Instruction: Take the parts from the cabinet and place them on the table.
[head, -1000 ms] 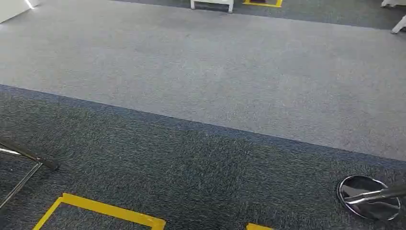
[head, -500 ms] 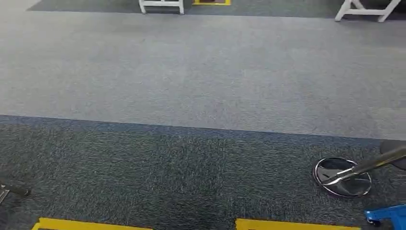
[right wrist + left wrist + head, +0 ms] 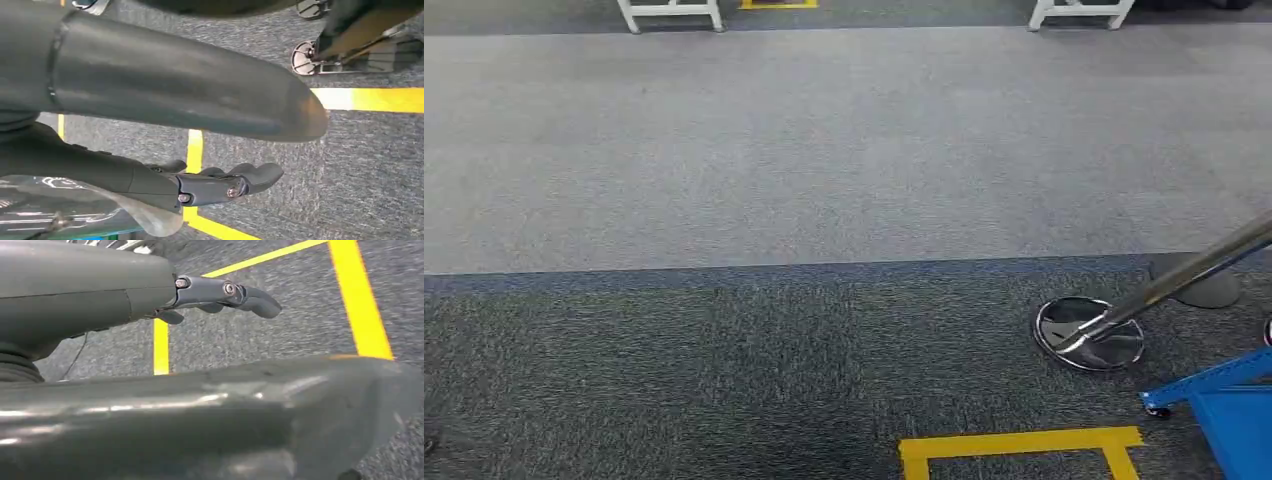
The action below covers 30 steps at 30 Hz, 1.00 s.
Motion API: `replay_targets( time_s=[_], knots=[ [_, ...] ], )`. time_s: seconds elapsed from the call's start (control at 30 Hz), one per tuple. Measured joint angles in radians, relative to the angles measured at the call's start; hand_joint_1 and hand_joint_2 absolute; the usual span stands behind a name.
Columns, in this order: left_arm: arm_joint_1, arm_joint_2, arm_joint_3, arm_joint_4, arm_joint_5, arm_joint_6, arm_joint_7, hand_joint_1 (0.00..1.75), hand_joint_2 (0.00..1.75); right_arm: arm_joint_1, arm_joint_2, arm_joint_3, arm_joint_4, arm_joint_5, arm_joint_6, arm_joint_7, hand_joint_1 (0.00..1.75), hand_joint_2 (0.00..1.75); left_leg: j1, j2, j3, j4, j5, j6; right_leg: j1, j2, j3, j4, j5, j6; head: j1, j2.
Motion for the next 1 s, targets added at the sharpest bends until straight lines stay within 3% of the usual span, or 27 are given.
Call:
replay_targets(
  time_s=[0.03, 0.13, 0.17, 0.2, 0.23, 0.3, 0.33, 0.37, 0.4, 0.43, 0.47, 0.5, 0.53, 0.63, 0.67, 0.7, 0.73, 0.8, 0.83, 0.87, 0.9, 0.93, 0.97, 1.0],
  knots=[
    [0.001, 0.0, 0.0, 0.0, 0.0, 0.0, -0.001, 0.0, 0.0, -0.002, 0.0, 0.0, 0.0, 0.0, 0.0, -0.001, 0.0, 0.0, -0.001, 0.008, 0.002, 0.002, -0.003, -0.007, -0.002, 0.021, 0.006, -0.001, 0.008, -0.01, -0.007, 0.0],
    [-0.003, 0.002, -0.005, 0.0, -0.005, 0.008, -0.013, 0.0, 0.0, 0.002, 0.0, -0.002, 0.0, 0.0, 0.002, -0.001, 0.0, 0.0, 0.004, 0.035, 0.013, -0.002, -0.004, -0.022, 0.003, 0.048, -0.01, -0.001, 0.009, -0.026, -0.009, 0.0],
    [-0.002, 0.002, -0.01, 0.0, -0.008, 0.014, -0.021, 0.0, 0.0, 0.003, 0.0, -0.003, 0.0, -0.001, 0.002, -0.001, 0.0, 0.0, 0.01, 0.021, 0.013, 0.007, -0.016, -0.031, -0.003, 0.06, 0.005, -0.007, 0.016, -0.037, -0.01, 0.0],
    [-0.002, 0.002, -0.01, 0.0, -0.014, 0.018, -0.028, 0.0, 0.0, 0.003, 0.0, -0.004, 0.0, -0.001, 0.002, 0.0, 0.0, 0.0, 0.011, -0.025, 0.001, 0.04, -0.046, -0.034, -0.002, 0.067, 0.005, -0.007, 0.019, -0.042, -0.015, 0.0],
    [-0.001, 0.002, -0.01, 0.0, -0.017, 0.021, -0.032, 0.0, 0.0, 0.002, 0.0, -0.005, 0.0, -0.001, 0.002, 0.0, 0.0, 0.0, 0.013, -0.054, -0.027, 0.11, -0.091, -0.035, -0.001, 0.079, 0.003, -0.006, 0.022, -0.047, -0.018, 0.0],
    [0.004, 0.005, -0.013, 0.001, -0.024, 0.023, -0.041, 0.0, 0.0, 0.002, 0.0, -0.009, 0.0, -0.002, 0.012, 0.0, 0.0, 0.0, 0.012, -0.074, -0.098, 0.272, -0.161, -0.036, 0.003, 0.105, 0.001, -0.006, 0.023, -0.05, -0.019, 0.0],
    [0.006, 0.006, -0.015, 0.001, -0.025, 0.023, -0.045, 0.0, 0.0, 0.004, 0.0, -0.01, 0.0, -0.003, 0.016, 0.002, 0.0, 0.0, 0.012, -0.076, -0.124, 0.321, -0.168, -0.034, 0.005, 0.12, 0.001, -0.005, 0.023, -0.05, -0.018, 0.0],
    [0.007, 0.006, -0.016, 0.002, -0.026, 0.023, -0.045, 0.0, 0.0, 0.006, 0.0, -0.012, 0.0, -0.003, 0.018, 0.002, 0.0, 0.0, 0.012, -0.077, -0.124, 0.314, -0.146, -0.032, 0.007, 0.135, 0.003, -0.005, 0.023, -0.05, -0.018, 0.0],
    [0.006, 0.008, -0.017, 0.002, -0.031, 0.023, -0.045, 0.0, 0.0, 0.007, 0.0, -0.015, 0.0, -0.003, 0.021, 0.003, 0.0, 0.0, 0.012, -0.079, -0.107, 0.264, -0.102, -0.028, 0.008, 0.15, 0.004, -0.005, 0.023, -0.05, -0.018, 0.0],
    [0.006, 0.009, -0.019, 0.002, -0.035, 0.024, -0.046, 0.0, 0.0, 0.007, 0.0, -0.017, 0.0, -0.004, 0.028, 0.003, 0.0, 0.0, 0.012, -0.085, -0.077, 0.187, -0.052, -0.023, 0.009, 0.164, 0.006, -0.004, 0.023, -0.05, -0.018, 0.0],
    [0.006, 0.01, -0.022, 0.002, -0.036, 0.026, -0.048, 0.0, 0.0, 0.006, 0.0, -0.018, 0.0, -0.004, 0.033, 0.003, 0.0, 0.0, 0.012, -0.104, -0.043, 0.1, -0.005, -0.017, 0.009, 0.176, 0.007, -0.003, 0.023, -0.05, -0.019, 0.0],
    [0.007, 0.012, -0.025, 0.002, -0.037, 0.028, -0.049, 0.0, 0.0, 0.006, 0.002, -0.018, 0.0, -0.004, 0.038, 0.003, 0.0, 0.0, 0.012, -0.155, -0.023, 0.04, 0.011, -0.011, 0.007, 0.185, 0.003, -0.002, 0.023, -0.048, -0.018, 0.0],
    [0.007, 0.011, -0.026, 0.002, -0.039, 0.031, -0.052, 0.0, 0.0, 0.003, 0.003, -0.019, 0.0, -0.005, 0.04, 0.003, 0.0, 0.0, 0.015, -0.158, -0.013, 0.014, 0.004, -0.008, 0.012, 0.2, -0.004, 0.006, 0.02, -0.042, -0.019, 0.0],
    [0.005, 0.011, -0.029, 0.003, -0.042, 0.034, -0.058, 0.0, 0.0, 0.01, 0.004, -0.024, 0.0, -0.008, 0.046, 0.01, 0.0, 0.0, 0.006, -0.137, -0.016, 0.016, 0.003, -0.003, 0.002, 0.222, -0.02, 0.001, 0.028, -0.022, -0.018, 0.0],
    [0.005, 0.011, -0.031, 0.003, -0.042, 0.035, -0.06, 0.0, 0.0, 0.013, 0.004, -0.025, 0.0, -0.01, 0.046, 0.01, 0.0, 0.0, 0.014, -0.125, -0.013, 0.001, 0.011, 0.007, 0.002, 0.222, -0.028, 0.005, 0.023, -0.016, -0.018, 0.0],
    [0.003, 0.011, -0.033, 0.003, -0.043, 0.035, -0.06, 0.0, 0.0, 0.014, 0.004, -0.026, 0.0, -0.01, 0.046, 0.011, 0.0, 0.0, 0.013, -0.113, -0.01, -0.005, 0.014, 0.012, 0.005, 0.164, -0.038, 0.03, 0.002, -0.016, -0.017, 0.0],
    [0.004, 0.01, -0.034, 0.003, -0.044, 0.036, -0.062, 0.0, 0.0, 0.012, 0.004, -0.026, 0.0, -0.01, 0.047, 0.011, 0.0, 0.0, 0.012, -0.102, -0.011, -0.006, 0.015, 0.017, 0.006, 0.127, -0.067, 0.089, -0.042, -0.011, -0.011, 0.0],
    [0.009, 0.009, -0.034, 0.004, -0.045, 0.036, -0.062, 0.0, 0.0, 0.005, 0.004, -0.026, 0.0, -0.01, 0.047, 0.011, 0.0, 0.0, 0.009, -0.07, -0.014, -0.005, 0.013, 0.019, 0.002, 0.106, -0.148, 0.257, -0.127, -0.001, -0.011, 0.0],
    [0.01, 0.009, -0.033, 0.004, -0.045, 0.036, -0.062, 0.0, 0.0, 0.006, 0.004, -0.026, 0.0, -0.01, 0.047, 0.011, 0.0, 0.0, 0.009, -0.055, -0.015, -0.005, 0.013, 0.019, 0.0, 0.103, -0.173, 0.312, -0.143, 0.003, -0.012, 0.0],
    [0.01, 0.009, -0.034, 0.004, -0.045, 0.036, -0.062, 0.0, 0.0, 0.006, 0.004, -0.026, 0.0, -0.01, 0.047, 0.011, 0.0, 0.0, 0.01, -0.042, -0.015, -0.005, 0.013, 0.018, -0.003, 0.101, -0.174, 0.317, -0.132, 0.007, -0.01, 0.0],
    [0.008, 0.009, -0.034, 0.004, -0.045, 0.036, -0.062, 0.0, 0.0, 0.008, 0.004, -0.026, 0.001, -0.01, 0.048, 0.012, 0.0, 0.0, 0.01, -0.033, -0.014, -0.004, 0.012, 0.018, -0.006, 0.096, -0.15, 0.278, -0.103, 0.01, -0.011, 0.0],
    [0.007, 0.008, -0.034, 0.004, -0.045, 0.036, -0.062, 0.0, 0.0, 0.011, 0.004, -0.026, 0.0, -0.011, 0.048, 0.012, 0.0, 0.0, 0.01, -0.022, -0.013, -0.003, 0.01, 0.014, -0.01, 0.087, -0.103, 0.192, -0.058, 0.013, -0.01, 0.0],
    [0.007, 0.006, -0.034, 0.004, -0.045, 0.036, -0.062, 0.0, 0.0, 0.011, 0.004, -0.026, 0.0, -0.011, 0.048, 0.012, 0.0, 0.0, 0.011, -0.012, -0.01, -0.001, 0.007, 0.01, -0.012, 0.067, -0.044, 0.089, -0.017, 0.014, -0.011, 0.0],
    [0.007, 0.007, -0.034, 0.004, -0.045, 0.036, -0.062, 0.0, 0.0, 0.009, 0.004, -0.026, 0.0, -0.011, 0.048, 0.012, 0.0, 0.0, 0.01, -0.004, -0.008, 0.002, 0.003, 0.003, -0.013, 0.023, -0.001, 0.013, -0.001, 0.015, -0.01, 0.0]
  ],
)
